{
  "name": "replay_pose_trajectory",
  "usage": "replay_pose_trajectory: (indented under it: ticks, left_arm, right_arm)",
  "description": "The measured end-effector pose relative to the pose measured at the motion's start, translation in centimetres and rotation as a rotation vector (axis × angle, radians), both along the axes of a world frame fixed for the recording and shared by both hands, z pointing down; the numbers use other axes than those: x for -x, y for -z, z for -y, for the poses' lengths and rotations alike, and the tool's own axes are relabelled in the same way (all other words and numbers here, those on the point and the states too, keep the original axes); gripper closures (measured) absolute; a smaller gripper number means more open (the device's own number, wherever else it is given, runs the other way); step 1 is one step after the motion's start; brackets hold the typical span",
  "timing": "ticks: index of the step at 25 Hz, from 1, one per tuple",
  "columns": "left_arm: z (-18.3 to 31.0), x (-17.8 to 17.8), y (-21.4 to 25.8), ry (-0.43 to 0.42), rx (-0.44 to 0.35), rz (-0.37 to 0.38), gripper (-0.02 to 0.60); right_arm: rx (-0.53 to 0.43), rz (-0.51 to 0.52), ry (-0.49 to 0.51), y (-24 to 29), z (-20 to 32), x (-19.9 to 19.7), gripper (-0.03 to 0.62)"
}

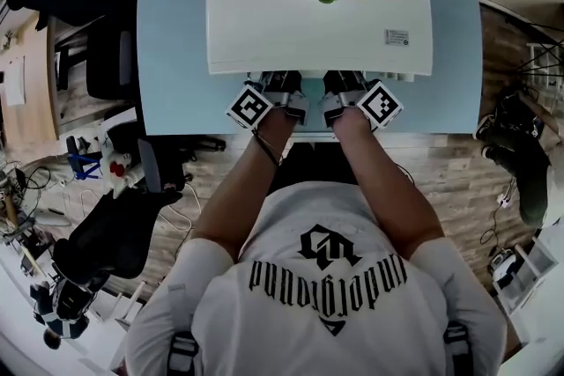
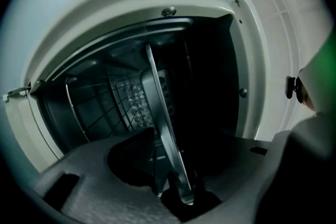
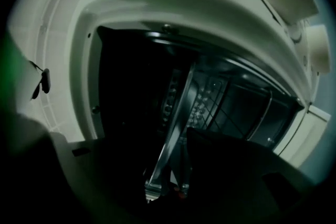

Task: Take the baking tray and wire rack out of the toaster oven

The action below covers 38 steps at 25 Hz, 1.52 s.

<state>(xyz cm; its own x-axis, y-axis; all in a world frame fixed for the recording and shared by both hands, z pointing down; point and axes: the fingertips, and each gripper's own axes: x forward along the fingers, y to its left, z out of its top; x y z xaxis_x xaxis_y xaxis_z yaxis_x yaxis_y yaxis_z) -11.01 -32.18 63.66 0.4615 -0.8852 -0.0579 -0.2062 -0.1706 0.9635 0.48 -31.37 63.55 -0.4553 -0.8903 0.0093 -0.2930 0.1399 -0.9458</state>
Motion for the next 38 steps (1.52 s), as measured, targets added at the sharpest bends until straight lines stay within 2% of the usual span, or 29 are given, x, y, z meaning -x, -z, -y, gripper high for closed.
replay_pose_trajectory:
  ticks: [4, 8, 15, 19, 32, 38]
  left_arm:
    - [0.9, 0.0, 0.3, 0.013, -0.003, -0.022, 0.409]
    - [1.0, 0.2, 0.1, 0.021, 0.004, -0.023, 0.451]
    - [0.7, 0.2, 0.0, 0.034, 0.026, -0.068, 0.465]
    - [0.1, 0.2, -0.1, 0.026, 0.023, -0.061, 0.465]
    - [-5.0, 0.2, -0.3, -0.011, 0.059, -0.094, 0.474]
    - [-7.6, 0.4, -0.6, -0.023, 0.061, -0.085, 0.477]
  right_arm:
    - [0.001, 0.033, -0.011, 0.1, 0.6, 0.0, 0.428]
    - [0.012, 0.038, -0.019, -0.3, 0.8, 0.0, 0.465]
    - [0.031, 0.075, -0.034, -0.6, 0.4, -0.2, 0.482]
    - [0.033, 0.073, -0.029, -0.7, -0.3, -0.1, 0.482]
    - [0.051, 0.070, -0.037, -1.1, -5.3, -0.1, 0.485]
    - [0.039, 0.069, -0.039, -1.1, -7.8, 0.1, 0.487]
